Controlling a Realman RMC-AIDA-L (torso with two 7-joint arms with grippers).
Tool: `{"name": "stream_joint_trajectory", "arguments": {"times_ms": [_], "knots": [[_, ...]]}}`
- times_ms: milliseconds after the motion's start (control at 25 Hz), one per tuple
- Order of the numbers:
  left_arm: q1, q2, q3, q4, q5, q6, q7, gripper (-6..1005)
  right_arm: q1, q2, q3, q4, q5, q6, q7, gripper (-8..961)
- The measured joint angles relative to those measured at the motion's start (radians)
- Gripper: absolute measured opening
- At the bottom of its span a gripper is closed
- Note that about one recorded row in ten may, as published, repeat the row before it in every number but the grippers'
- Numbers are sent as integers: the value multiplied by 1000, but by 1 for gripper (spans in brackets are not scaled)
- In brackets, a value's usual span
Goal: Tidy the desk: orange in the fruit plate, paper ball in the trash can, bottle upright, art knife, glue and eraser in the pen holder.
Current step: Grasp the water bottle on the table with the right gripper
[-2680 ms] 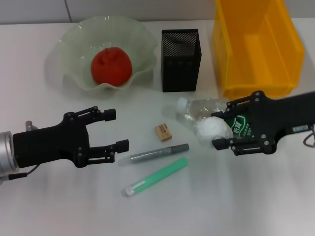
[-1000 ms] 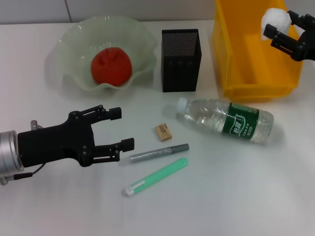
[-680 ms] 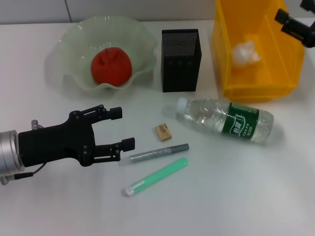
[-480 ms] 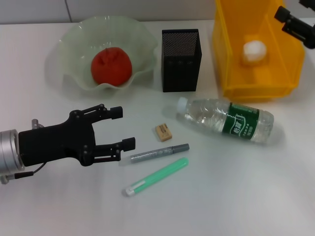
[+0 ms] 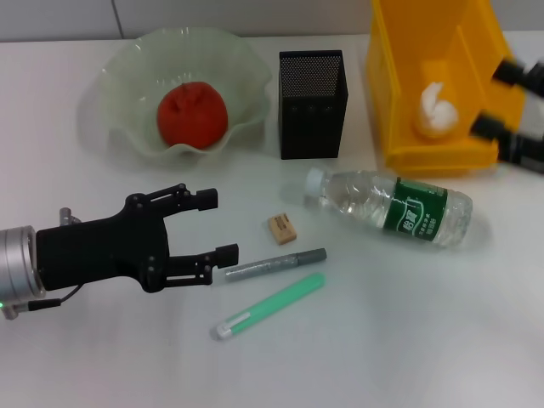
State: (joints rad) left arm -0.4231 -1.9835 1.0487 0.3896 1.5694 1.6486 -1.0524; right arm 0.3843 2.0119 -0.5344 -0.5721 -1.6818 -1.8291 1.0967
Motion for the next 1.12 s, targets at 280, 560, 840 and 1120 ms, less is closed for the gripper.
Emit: {"name": "stream_joint_trajectory", "arguments": {"times_ms": [280, 560, 840, 1120], "knots": [[-2, 0, 1, 0, 0, 2, 0, 841, 21, -7, -1, -6, -166, -36, 0, 827], [-7, 0, 2, 0, 2, 2, 1, 840, 47, -7, -1, 1, -238, -28, 1, 827], [-10, -4, 1, 0, 10, -5, 3, 839, 58, -8, -1, -14, -265, -27, 29, 827], [-13, -7, 2, 0, 12, -8, 5, 838, 73, -9, 0, -154, -290, -27, 193, 827]]}}
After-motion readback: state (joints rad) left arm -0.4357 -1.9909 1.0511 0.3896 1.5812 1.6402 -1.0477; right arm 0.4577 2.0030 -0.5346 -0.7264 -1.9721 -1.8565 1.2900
